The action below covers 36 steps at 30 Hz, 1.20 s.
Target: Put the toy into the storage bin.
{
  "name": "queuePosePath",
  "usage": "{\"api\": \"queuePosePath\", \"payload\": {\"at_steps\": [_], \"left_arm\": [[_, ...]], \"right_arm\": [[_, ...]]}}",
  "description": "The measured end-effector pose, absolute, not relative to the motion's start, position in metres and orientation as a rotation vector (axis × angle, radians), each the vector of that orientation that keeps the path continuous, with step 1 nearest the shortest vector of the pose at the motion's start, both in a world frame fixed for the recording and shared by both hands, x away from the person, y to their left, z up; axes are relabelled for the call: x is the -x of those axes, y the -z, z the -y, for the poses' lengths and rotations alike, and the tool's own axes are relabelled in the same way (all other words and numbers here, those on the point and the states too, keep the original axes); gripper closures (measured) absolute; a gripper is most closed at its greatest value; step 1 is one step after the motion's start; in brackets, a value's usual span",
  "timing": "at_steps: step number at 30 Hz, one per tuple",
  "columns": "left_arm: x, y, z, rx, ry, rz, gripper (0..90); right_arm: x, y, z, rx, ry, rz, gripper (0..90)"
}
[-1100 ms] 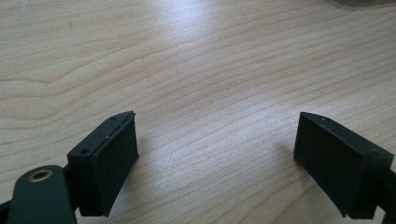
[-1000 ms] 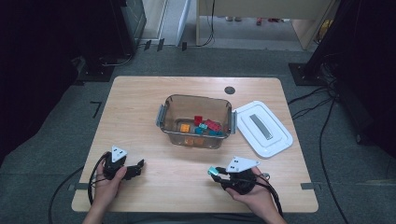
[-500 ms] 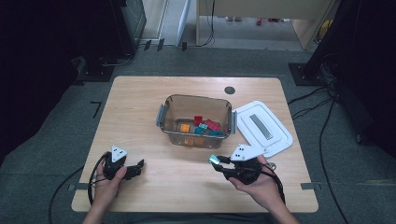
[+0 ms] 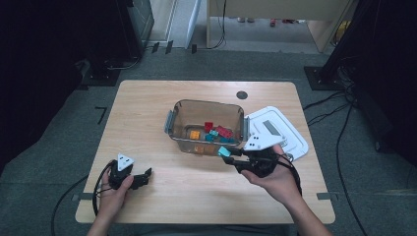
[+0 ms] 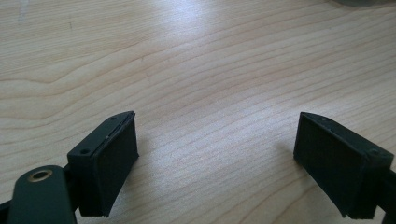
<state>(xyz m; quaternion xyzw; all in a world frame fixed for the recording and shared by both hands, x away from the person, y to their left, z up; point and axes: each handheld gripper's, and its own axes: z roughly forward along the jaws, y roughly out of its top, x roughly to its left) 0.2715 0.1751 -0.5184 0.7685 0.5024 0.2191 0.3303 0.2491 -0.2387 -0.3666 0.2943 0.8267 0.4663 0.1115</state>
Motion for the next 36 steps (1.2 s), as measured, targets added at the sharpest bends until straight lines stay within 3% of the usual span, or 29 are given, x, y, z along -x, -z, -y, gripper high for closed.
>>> {"api": "queuePosePath", "payload": {"at_steps": [14, 36], "left_arm": [[-0.272, 0.518, -0.175, -2.007, -0.573, -1.314, 13.5], [-0.272, 0.519, -0.175, -2.005, -0.575, -1.314, 13.5]], "right_arm": [[-0.286, 0.335, 0.233, -0.863, -1.394, -2.421, 67.6], [-0.346, 0.332, 0.217, -0.949, -1.318, -2.464, 67.6]]}}
